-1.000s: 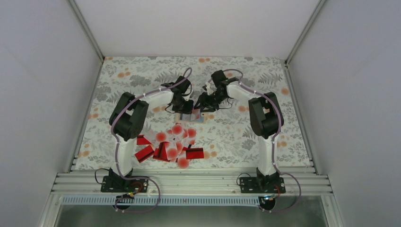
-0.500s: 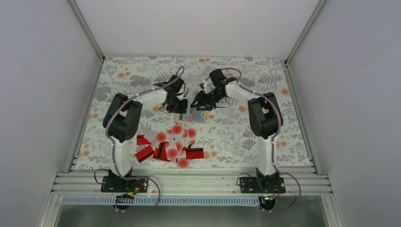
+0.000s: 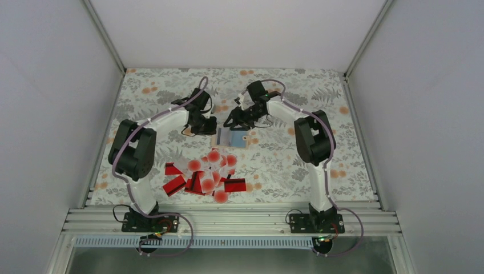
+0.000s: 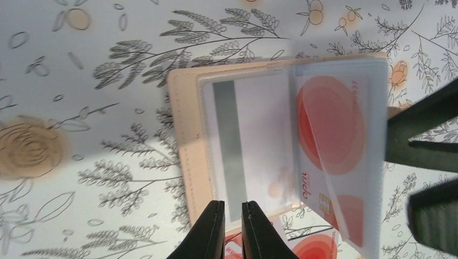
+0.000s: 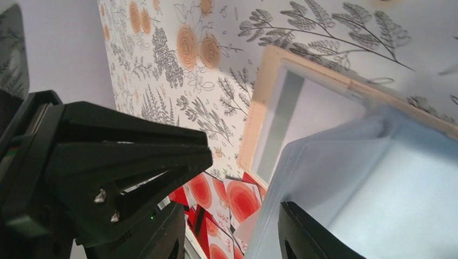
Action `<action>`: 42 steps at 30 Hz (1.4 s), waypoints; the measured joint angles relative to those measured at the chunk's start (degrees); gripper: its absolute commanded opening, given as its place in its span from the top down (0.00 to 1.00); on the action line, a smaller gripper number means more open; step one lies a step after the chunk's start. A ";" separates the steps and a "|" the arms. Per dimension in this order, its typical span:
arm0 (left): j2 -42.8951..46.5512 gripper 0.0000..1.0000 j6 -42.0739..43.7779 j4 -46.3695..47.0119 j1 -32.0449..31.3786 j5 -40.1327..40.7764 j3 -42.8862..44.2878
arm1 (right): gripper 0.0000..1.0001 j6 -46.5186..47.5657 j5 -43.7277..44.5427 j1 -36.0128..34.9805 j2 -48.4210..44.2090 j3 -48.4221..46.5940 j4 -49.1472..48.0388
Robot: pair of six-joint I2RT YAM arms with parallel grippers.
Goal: Put the credit cards into the card holder
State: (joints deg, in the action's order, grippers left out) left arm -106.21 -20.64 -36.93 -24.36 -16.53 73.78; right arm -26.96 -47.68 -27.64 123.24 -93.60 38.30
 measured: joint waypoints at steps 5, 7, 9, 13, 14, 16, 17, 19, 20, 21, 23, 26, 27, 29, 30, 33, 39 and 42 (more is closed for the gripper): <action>3.52 0.89 -0.63 -0.02 1.18 0.83 -2.75 | 0.55 0.00 -1.05 -0.98 2.93 -3.04 -0.31; 4.96 0.89 -0.98 -0.11 1.51 1.20 -3.89 | 0.55 0.00 -1.57 -1.36 3.91 -3.67 -0.42; 5.95 0.89 -1.07 -0.04 1.79 1.49 -4.70 | 0.55 0.00 -1.97 -1.60 4.70 -4.07 -0.55; 7.98 0.89 -1.25 0.00 2.12 2.08 -6.73 | 0.56 0.02 -2.08 -1.88 5.77 -4.24 -0.61; 8.33 0.89 -1.25 -0.02 2.12 2.14 -7.17 | 0.56 0.04 -1.86 -1.90 5.81 -4.24 -0.44; 9.09 0.89 -1.22 0.00 2.12 2.14 -8.02 | 0.56 0.24 -1.36 -1.92 5.68 -4.26 -0.33; 9.29 0.89 -1.20 0.02 2.12 2.12 -8.26 | 0.56 0.46 -0.87 -1.92 5.57 -4.26 -0.15; 9.35 0.89 -1.20 0.50 2.12 2.10 -8.59 | 0.56 0.90 0.35 -1.86 5.16 -4.24 0.48; 9.33 0.89 -1.18 0.98 2.12 2.10 -8.85 | 0.56 1.16 1.03 -1.77 4.74 -4.13 0.70; 9.33 0.89 -1.16 1.33 2.12 2.01 -9.07 | 0.56 1.51 1.75 -1.57 4.11 -3.74 0.85; 9.16 0.89 -0.98 2.01 2.12 1.49 -9.33 | 0.56 1.95 2.91 -1.33 2.14 -2.32 1.11; 7.98 0.89 -0.76 4.22 2.12 -0.09 -9.53 | 0.56 2.62 5.03 -0.76 -2.56 1.95 1.18; 7.17 0.89 -0.66 5.14 2.12 -0.81 -9.53 | 0.56 2.71 5.60 -0.55 -3.80 3.19 1.18; 5.20 0.89 -0.37 6.49 2.12 -2.23 -9.46 | 0.56 2.89 6.69 -0.04 -6.34 5.92 1.14; 4.07 0.88 -0.28 6.91 2.12 -2.75 -9.38 | 0.56 2.97 7.10 0.13 -7.15 6.88 1.11; 1.38 0.85 0.31 7.39 2.12 -3.63 -8.50 | 0.55 3.10 8.04 0.74 -9.46 10.69 0.81; 2.01 0.69 1.86 6.97 2.12 -3.02 -8.04 | 0.54 4.70 8.85 1.09 -13.00 15.89 0.42; 4.98 0.66 2.23 5.70 2.12 -1.70 -8.59 | 0.52 6.38 8.09 1.07 -15.32 18.27 -0.04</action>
State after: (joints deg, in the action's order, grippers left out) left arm -101.23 -18.41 -31.22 -22.24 -18.24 65.19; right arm -20.58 -39.59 -26.57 107.92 -75.33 38.26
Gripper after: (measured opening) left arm 0.317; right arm 0.461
